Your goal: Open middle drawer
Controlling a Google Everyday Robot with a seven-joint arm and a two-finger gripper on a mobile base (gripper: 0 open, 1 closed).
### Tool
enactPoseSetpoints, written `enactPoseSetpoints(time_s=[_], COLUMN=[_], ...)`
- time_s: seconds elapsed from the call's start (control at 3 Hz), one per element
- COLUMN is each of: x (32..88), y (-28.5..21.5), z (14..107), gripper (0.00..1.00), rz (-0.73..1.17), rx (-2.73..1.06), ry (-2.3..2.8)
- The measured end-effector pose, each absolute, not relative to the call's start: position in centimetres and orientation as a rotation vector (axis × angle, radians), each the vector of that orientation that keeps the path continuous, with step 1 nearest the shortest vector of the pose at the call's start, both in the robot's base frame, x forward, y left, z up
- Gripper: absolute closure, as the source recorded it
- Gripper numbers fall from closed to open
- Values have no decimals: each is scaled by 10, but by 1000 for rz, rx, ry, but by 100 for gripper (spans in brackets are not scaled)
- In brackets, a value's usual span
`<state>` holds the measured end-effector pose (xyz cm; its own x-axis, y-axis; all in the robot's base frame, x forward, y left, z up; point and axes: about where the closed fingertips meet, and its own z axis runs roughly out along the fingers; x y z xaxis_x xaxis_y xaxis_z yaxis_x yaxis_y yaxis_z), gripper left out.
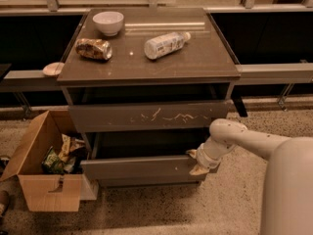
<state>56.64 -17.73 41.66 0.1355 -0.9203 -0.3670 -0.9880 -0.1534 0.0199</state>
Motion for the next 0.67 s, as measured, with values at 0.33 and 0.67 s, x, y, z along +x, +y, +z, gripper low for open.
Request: enactPoseSetpoints(time_s=[0.33, 0.67], x=[563, 564], y=[-181, -181], z=[421, 428], gripper=[100, 100], rz=[425, 425], rx=[-2152, -2152], ry=[1902, 1902])
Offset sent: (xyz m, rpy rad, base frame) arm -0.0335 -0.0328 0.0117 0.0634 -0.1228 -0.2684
